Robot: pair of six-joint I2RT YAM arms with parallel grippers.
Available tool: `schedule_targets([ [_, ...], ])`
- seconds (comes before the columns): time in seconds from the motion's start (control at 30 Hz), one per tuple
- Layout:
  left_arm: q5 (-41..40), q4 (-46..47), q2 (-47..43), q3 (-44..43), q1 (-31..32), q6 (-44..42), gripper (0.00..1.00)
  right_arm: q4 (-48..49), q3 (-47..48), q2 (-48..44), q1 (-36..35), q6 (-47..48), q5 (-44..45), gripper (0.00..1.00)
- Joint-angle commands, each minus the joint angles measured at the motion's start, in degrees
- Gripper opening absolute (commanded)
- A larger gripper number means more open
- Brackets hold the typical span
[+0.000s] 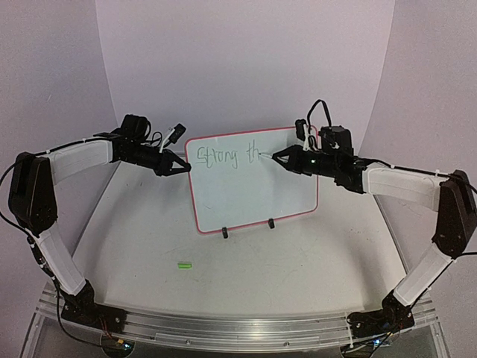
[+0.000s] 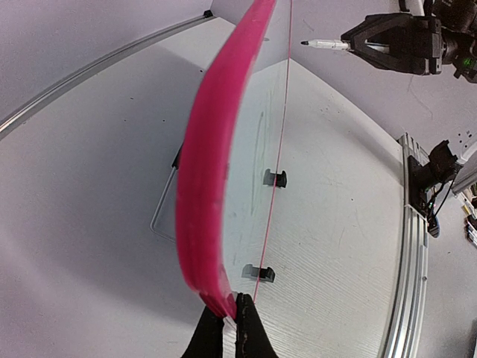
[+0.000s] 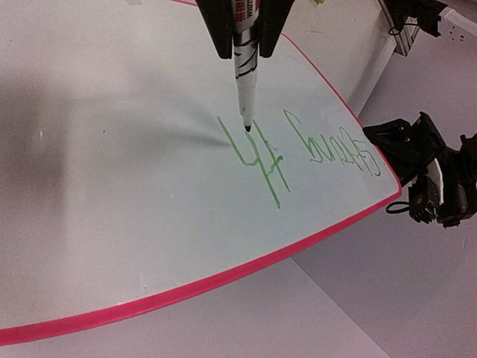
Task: Write a sentence on the whiteboard
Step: Write a sentence at the center of the board.
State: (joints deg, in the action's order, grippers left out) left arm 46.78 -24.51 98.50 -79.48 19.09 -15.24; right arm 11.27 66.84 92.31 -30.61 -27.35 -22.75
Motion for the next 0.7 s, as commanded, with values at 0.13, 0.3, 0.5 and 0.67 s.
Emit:
schedule_targets([
  [0.13, -4.68, -4.55, 0.47, 0.47, 1.2, -4.56, 0.0, 1.65, 3.9, 1.8, 0.02, 1.02, 3.71, 0.0],
  [0.3, -4.77, -4.56, 0.49, 0.47, 1.3, -4.56, 0.0, 1.77, 4.52, 2.9, 0.01, 0.97, 3.8, 0.0],
  [0.5, -4.91, -4.59, 0.56, 0.38, 1.39, -4.67, 0.0, 2.03, 4.55, 2.99, 0.02, 0.72, 5.34, 0.0],
  [0.67, -4.86, -4.59, 0.64, 0.38, 1.47, -4.65, 0.0, 2.97, 3.19, 1.49, 0.02, 0.22, 7.72, 0.0],
])
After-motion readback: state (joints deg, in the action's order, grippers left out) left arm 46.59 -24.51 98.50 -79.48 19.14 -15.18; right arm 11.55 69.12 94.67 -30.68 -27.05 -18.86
